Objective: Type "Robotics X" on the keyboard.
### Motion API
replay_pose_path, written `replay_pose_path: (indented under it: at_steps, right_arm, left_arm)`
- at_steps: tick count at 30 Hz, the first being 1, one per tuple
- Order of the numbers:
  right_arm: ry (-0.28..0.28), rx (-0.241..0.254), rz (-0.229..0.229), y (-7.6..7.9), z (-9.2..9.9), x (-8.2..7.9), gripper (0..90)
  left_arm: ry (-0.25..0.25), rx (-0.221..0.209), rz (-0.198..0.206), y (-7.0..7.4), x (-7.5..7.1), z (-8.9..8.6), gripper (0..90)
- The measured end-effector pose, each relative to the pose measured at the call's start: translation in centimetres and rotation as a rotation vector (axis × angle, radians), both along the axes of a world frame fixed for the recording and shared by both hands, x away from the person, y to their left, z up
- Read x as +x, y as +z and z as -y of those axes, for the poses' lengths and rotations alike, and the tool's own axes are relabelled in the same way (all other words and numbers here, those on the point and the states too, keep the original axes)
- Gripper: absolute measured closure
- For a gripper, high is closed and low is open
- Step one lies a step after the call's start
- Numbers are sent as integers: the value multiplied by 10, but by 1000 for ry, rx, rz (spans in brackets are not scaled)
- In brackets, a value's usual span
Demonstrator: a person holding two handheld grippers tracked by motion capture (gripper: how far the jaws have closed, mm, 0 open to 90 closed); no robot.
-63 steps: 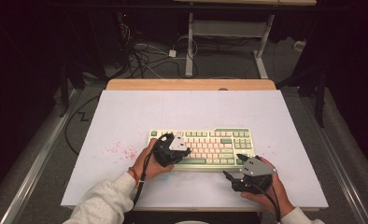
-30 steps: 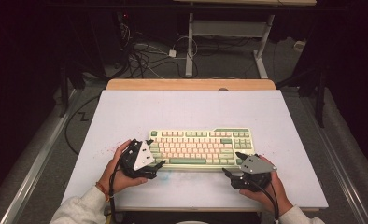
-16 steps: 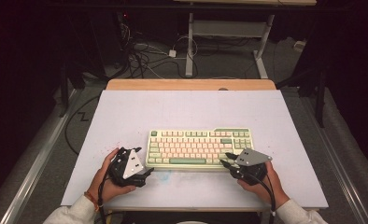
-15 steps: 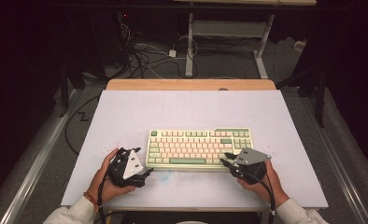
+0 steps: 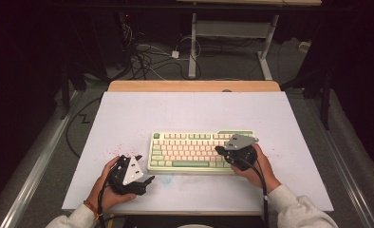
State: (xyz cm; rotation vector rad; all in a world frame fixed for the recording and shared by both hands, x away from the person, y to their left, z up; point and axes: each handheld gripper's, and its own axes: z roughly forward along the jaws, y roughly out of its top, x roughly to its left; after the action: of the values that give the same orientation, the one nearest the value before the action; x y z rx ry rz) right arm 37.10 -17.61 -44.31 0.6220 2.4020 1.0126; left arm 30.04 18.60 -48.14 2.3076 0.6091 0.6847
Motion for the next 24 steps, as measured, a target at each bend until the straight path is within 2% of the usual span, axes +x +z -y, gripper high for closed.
replay_pose_path:
  at_steps: [3, 5, 11, 16, 20, 23, 24]
  right_arm:
    - [-1, -8, -6, -1, -9, 8, 900]
    - [3, -17, -10, -3, -14, 13, 900]
    - [-5, -27, -29, -7, -24, 23, 900]
    - [-9, -34, -37, -10, -29, 27, 900]
    - [-7, -57, -41, -13, -32, 28, 900]
    - [-14, -52, -38, -14, -33, 29, 900]
    - [-17, -61, -31, -14, -33, 29, 900]
  left_arm:
    - [-9, 9, 1, -1, 0, 0, 190]
    - [-4, -6, -6, 0, 0, -1, 190]
    - [5, -11, -14, 0, 1, -2, 190]
    - [-7, 11, -15, -1, 2, 0, 190]
    - [-6, 10, -12, -1, 2, -1, 190]
    - [-8, 13, -10, -1, 2, -1, 190]
    - [-7, 13, -19, -1, 1, 0, 190]
